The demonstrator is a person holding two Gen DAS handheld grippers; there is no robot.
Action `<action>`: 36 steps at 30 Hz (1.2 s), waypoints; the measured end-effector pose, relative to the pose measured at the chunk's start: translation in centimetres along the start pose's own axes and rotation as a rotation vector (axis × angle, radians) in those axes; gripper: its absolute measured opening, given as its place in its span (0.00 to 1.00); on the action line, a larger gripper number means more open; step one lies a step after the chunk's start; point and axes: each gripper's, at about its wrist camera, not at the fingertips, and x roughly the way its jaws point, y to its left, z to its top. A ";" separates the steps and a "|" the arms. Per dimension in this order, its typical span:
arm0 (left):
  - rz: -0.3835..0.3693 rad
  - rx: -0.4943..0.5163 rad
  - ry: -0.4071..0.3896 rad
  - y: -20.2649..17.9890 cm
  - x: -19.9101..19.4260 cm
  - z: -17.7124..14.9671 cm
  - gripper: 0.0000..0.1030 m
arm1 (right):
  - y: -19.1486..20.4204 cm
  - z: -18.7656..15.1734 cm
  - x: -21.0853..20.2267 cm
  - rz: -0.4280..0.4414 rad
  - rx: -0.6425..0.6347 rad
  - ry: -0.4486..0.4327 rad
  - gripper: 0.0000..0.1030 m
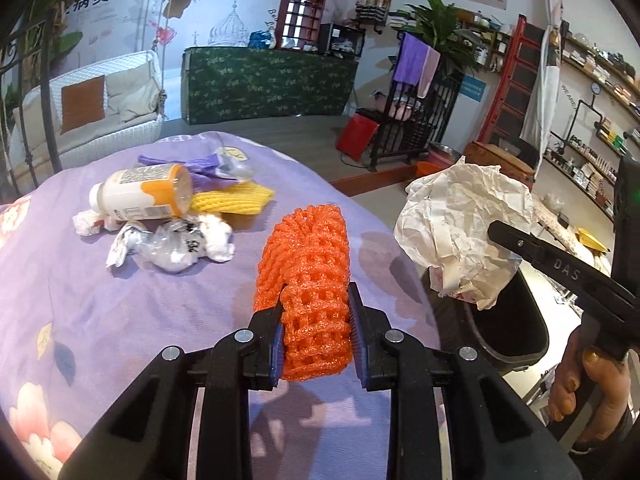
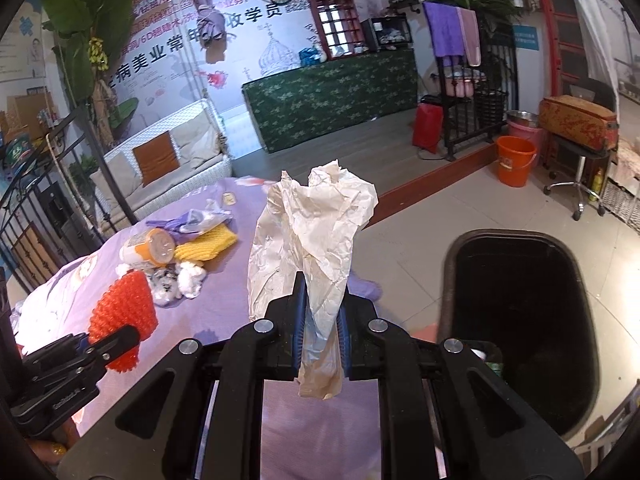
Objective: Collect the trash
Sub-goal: 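Carry the tissue over the bin and open the right gripper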
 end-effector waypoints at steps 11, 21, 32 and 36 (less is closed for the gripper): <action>-0.113 0.084 0.011 -4.8 0.9 -0.5 0.25 | -7.6 -0.3 -1.9 -0.201 0.056 -0.004 0.14; -0.221 0.169 0.055 -9.1 2.9 -0.6 0.25 | -14.7 -2.4 1.2 -0.394 0.108 0.130 0.14; -0.282 0.200 0.114 -11.6 4.6 -1.1 0.25 | -17.4 -4.5 6.6 -0.435 0.131 0.310 0.41; -0.290 0.201 0.135 -11.9 4.9 -1.3 0.25 | -17.3 -4.9 6.4 -0.436 0.123 0.297 0.58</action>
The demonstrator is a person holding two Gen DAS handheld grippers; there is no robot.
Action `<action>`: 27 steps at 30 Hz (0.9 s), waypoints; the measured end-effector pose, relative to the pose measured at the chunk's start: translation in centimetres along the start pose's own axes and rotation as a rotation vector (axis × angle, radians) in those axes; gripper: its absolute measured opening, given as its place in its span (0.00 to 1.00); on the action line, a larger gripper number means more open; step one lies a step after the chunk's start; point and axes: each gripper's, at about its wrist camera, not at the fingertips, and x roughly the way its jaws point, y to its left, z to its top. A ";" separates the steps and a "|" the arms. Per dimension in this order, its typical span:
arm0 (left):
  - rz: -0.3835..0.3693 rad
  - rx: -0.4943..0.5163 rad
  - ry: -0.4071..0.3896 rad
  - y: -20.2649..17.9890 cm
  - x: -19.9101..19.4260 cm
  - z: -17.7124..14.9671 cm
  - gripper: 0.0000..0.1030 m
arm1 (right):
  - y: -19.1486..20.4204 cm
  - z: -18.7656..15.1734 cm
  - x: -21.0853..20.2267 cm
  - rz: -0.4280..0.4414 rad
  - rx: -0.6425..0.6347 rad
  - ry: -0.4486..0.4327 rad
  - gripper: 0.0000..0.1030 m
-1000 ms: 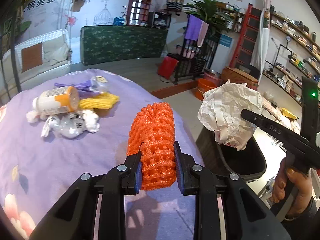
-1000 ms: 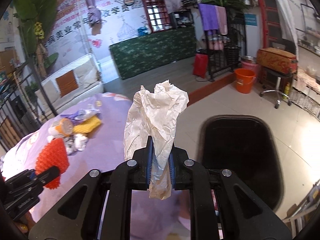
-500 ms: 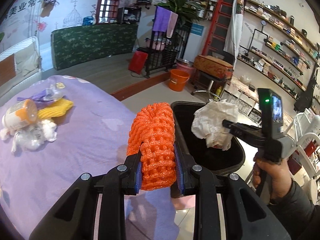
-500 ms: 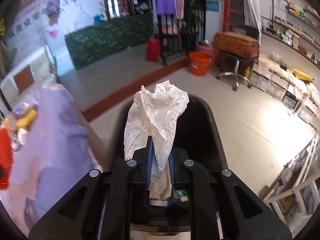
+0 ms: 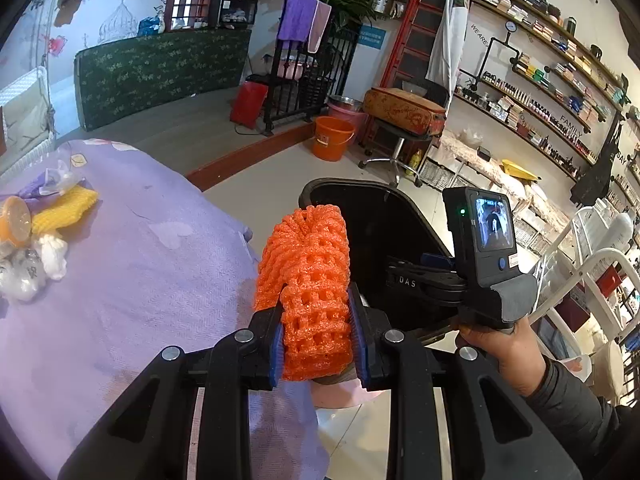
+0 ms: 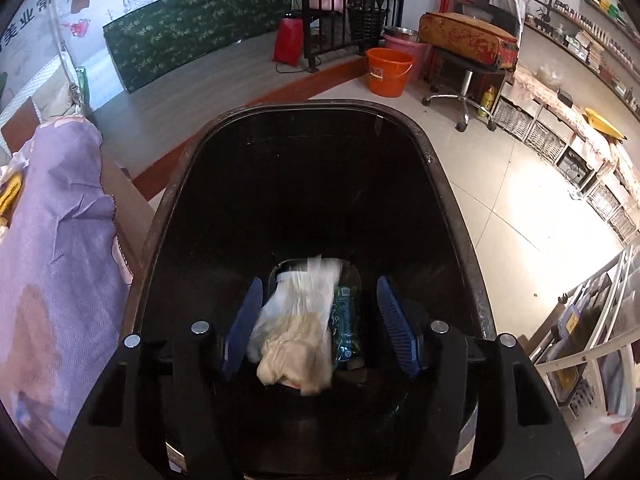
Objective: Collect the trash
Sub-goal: 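Carry the tissue over the bin and open the right gripper, then lower the orange foam net into the bin and open the left gripper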
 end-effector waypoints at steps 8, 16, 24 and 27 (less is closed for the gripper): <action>-0.034 0.017 0.037 -1.0 1.6 0.5 0.25 | -0.3 -0.4 -2.0 -0.001 0.028 -0.054 0.70; -0.088 0.094 0.069 -4.2 4.7 2.3 0.25 | -3.1 1.1 -6.4 -0.022 0.118 -0.181 0.81; -0.103 0.135 0.087 -5.9 7.0 2.8 0.25 | -5.3 1.2 -9.2 -0.028 0.187 -0.262 0.82; -0.111 0.151 0.113 -6.6 8.0 3.1 0.25 | -6.1 1.3 -9.6 -0.039 0.207 -0.284 0.84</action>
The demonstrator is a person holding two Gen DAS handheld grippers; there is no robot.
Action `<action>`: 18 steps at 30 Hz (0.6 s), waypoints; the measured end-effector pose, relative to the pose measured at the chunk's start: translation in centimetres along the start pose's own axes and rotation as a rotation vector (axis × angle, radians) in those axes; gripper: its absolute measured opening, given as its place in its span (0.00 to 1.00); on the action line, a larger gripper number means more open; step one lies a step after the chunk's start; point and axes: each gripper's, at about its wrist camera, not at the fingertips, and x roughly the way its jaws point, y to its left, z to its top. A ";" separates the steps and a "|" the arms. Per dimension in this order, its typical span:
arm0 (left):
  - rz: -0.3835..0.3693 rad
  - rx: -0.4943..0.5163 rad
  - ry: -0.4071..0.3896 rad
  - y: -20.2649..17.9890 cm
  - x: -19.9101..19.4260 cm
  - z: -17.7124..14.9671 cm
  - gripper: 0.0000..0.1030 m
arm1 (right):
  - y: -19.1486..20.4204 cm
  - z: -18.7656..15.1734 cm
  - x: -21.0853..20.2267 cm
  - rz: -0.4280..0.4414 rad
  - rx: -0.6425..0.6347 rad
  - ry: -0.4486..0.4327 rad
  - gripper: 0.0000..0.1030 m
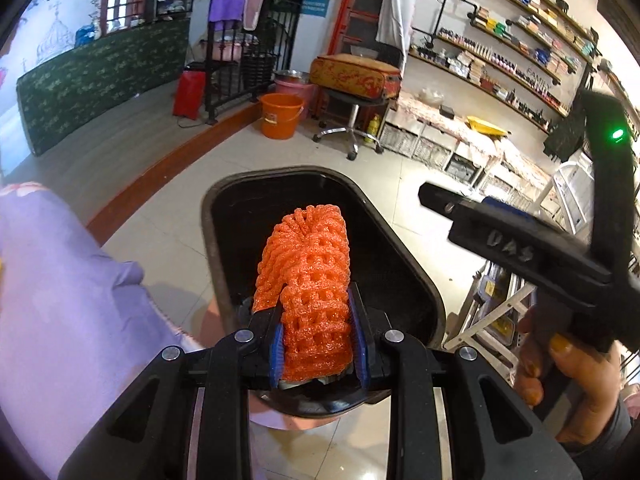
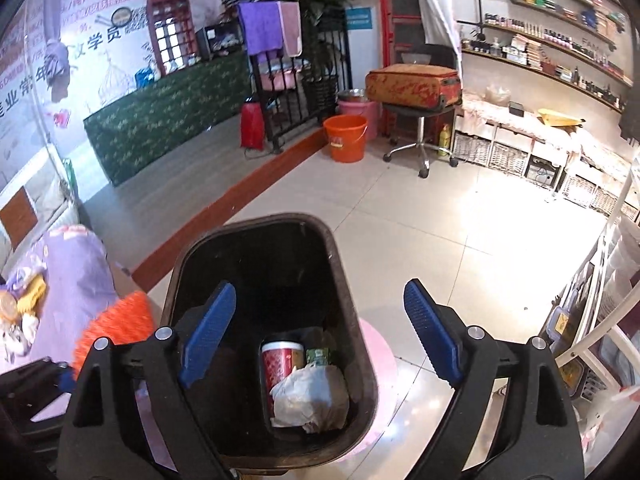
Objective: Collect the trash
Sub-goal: 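Lower the orange foam net into the bin and open the left gripper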
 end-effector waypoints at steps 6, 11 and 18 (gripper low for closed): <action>-0.006 0.014 0.055 -0.7 2.2 0.3 0.25 | -2.0 0.4 -0.4 -0.031 0.053 -0.031 0.84; -0.007 0.033 0.087 -1.5 3.4 0.2 0.25 | -2.8 0.3 -0.3 -0.045 0.076 -0.032 0.84; -0.010 0.030 0.154 -1.4 5.6 0.4 0.32 | -3.4 0.2 -0.8 -0.062 0.092 -0.045 0.84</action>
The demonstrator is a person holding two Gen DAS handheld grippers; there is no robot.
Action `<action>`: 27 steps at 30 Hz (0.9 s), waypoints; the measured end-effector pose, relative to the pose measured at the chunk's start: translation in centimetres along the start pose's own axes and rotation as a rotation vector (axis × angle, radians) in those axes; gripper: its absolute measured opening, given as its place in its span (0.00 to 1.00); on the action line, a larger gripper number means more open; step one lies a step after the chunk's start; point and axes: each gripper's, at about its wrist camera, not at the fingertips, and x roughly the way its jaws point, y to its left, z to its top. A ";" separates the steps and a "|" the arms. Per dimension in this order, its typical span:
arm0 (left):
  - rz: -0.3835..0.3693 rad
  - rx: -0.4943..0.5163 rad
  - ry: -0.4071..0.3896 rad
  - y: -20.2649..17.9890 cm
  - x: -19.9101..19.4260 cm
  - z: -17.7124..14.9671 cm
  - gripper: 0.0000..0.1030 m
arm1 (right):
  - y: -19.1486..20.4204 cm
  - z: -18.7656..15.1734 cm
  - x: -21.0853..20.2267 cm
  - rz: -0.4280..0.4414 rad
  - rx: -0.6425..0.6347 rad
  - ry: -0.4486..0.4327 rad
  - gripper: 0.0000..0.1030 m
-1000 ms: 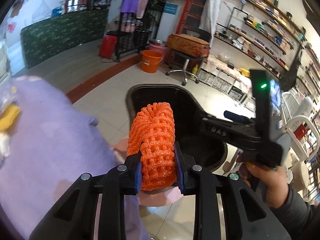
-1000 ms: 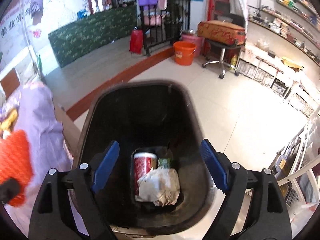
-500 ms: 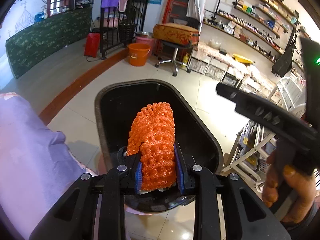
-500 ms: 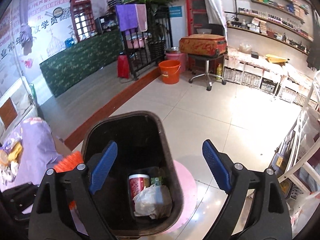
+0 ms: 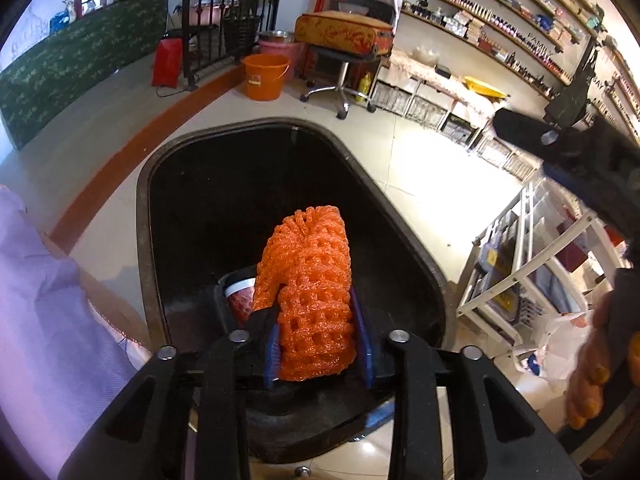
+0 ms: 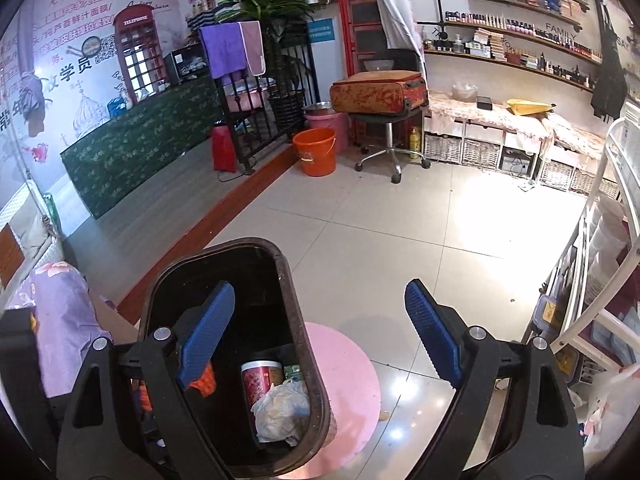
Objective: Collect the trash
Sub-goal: 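Lower the orange foam net into the bin and open the left gripper, then move both grippers back toward the remaining trash on the table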
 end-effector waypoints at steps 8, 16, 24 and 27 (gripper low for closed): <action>-0.016 0.008 -0.014 -0.1 0.1 -0.2 0.86 | -0.1 0.0 0.0 0.000 0.008 0.001 0.84; -0.003 0.054 -0.062 -1.2 -0.9 -0.7 0.93 | -0.1 0.0 -0.2 0.004 0.014 -0.002 0.84; 0.001 0.042 -0.088 -1.0 -2.0 -1.2 0.93 | 0.2 0.1 -0.4 0.012 0.007 0.000 0.84; 0.016 0.026 -0.112 -0.5 -2.9 -1.6 0.93 | 0.7 0.1 -0.6 0.022 -0.006 -0.002 0.84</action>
